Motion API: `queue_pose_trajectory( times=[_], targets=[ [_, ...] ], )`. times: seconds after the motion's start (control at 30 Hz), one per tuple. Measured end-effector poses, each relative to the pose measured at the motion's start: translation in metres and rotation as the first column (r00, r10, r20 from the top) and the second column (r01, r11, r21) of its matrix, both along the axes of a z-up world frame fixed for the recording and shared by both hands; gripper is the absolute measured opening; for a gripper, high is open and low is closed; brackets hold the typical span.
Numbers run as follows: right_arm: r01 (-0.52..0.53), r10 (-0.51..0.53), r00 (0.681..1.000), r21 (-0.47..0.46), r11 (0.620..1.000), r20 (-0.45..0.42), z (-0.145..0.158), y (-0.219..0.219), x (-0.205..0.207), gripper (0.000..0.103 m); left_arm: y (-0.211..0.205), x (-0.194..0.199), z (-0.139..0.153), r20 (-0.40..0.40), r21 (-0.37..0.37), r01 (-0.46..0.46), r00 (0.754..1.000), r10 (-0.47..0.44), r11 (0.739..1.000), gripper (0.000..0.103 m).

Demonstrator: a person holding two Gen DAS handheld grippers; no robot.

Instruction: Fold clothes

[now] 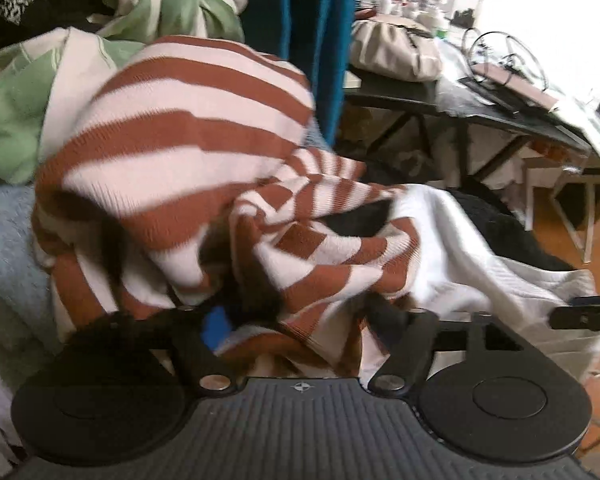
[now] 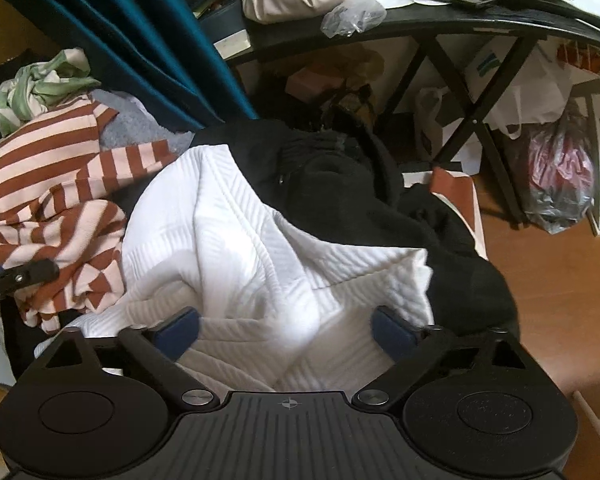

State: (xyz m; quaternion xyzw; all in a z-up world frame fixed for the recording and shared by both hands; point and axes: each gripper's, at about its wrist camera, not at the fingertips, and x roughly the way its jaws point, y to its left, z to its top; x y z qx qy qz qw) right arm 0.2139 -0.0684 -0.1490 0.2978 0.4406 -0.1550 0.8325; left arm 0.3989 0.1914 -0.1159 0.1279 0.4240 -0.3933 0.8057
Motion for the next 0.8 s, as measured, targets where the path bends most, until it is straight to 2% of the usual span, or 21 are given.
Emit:
queue_pose_trajectory(
  times=[0.03, 0.1, 0.43, 0.63, 0.8],
  targets=[
    [-0.008, 0.008, 1.0, 0.0, 1.0, 0.0, 0.0, -0.002, -0.002, 0.079, 0.001, -0.004, 0.002, -0.008, -0.01, -0.001, 1.0, 0.001, 1.0, 0.09],
    [-0.023, 0.023, 1.0, -0.001, 1.0, 0.002, -0.001, -0.006, -0.007, 0.068, 0.003, -0.013, 0.005, -0.019, -0.028, -0.003, 1.0, 0.003, 1.0, 0.091],
    [-0.091, 0.089, 0.995, 0.045, 0.995, 0.05, 0.001, -0.029, -0.022, 0.058, -0.005, -0.057, 0.031, -0.093, -0.109, 0.031, 0.995, -0.041, 0.994, 0.091],
    [-0.122, 0.119, 0.992, 0.11, 0.986, 0.04, -0.009, -0.04, -0.023, 0.059, -0.036, -0.076, 0.009, -0.163, -0.053, 0.068, 0.984, -0.076, 0.996, 0.091],
    [-0.164, 0.158, 0.986, 0.117, 0.98, 0.054, -0.01, -0.043, -0.027, 0.059, -0.062, -0.092, -0.011, -0.222, -0.005, 0.104, 0.97, -0.102, 0.995, 0.091]
  ],
)
